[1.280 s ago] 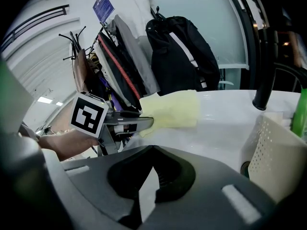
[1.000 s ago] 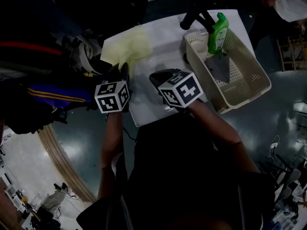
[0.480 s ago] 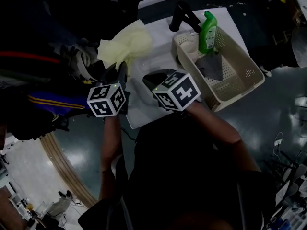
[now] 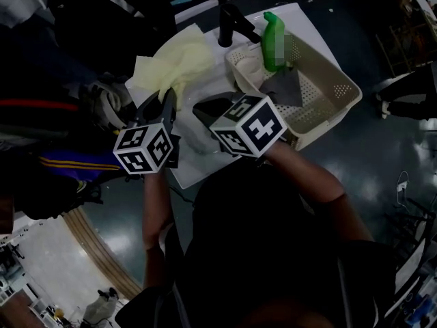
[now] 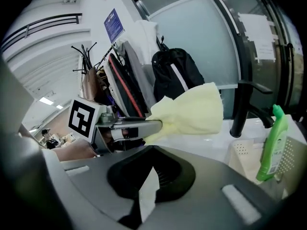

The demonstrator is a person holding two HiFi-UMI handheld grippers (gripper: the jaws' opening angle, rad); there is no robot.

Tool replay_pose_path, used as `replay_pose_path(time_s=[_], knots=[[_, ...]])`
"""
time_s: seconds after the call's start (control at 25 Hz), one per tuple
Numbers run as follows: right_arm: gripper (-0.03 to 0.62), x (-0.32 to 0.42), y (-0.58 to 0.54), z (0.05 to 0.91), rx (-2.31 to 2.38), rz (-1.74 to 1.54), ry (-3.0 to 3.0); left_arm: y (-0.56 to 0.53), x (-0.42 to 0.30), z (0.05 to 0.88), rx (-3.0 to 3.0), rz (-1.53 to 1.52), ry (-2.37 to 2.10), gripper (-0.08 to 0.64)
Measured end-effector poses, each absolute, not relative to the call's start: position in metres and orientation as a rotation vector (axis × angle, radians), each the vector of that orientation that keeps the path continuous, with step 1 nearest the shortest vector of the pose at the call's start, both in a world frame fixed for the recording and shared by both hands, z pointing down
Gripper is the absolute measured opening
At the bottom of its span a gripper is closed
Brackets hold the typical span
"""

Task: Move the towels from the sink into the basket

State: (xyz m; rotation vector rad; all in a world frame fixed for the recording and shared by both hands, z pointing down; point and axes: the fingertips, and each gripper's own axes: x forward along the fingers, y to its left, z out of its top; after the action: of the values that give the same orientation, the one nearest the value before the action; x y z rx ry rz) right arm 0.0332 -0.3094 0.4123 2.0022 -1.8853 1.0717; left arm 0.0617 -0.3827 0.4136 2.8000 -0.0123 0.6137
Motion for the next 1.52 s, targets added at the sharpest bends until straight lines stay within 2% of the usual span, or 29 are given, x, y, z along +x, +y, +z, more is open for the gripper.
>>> replay_pose_path(time_s=[0.88,1.52], knots=[[-0.002,0.084,-0.229,0.312,2.214,0.811,-1.766,-0.282,0.109,0.346,2.921,0.545,0.343,0.032],[-0.003,0.134,-0.118,0.305,2.447,0.816,-1.515,-0.186,0.149,0.346,2.925,0.610,0.640,0.032]])
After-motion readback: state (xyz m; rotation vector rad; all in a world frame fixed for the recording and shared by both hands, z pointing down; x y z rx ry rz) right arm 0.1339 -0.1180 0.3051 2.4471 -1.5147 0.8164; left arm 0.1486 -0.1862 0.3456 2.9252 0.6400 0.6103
